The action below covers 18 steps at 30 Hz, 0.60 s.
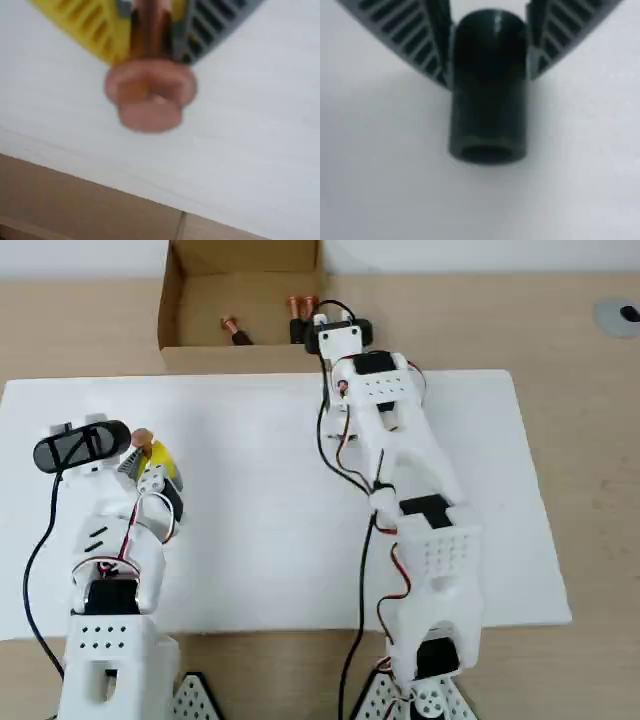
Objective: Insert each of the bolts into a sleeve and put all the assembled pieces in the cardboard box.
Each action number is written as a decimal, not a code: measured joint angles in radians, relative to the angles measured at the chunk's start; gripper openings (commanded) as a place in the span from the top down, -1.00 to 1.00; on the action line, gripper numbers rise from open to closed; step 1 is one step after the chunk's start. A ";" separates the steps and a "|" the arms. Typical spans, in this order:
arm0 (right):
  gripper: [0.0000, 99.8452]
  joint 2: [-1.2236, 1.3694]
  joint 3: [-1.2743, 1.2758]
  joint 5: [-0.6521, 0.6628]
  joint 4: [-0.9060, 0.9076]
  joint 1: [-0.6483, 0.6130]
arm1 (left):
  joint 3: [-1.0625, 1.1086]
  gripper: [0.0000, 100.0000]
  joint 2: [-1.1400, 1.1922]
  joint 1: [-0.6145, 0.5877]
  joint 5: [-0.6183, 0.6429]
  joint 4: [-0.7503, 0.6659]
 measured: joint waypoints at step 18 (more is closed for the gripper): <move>0.98 0.031 -0.566 0.060 0.413 -0.002 | -0.106 0.99 0.000 0.000 0.000 0.069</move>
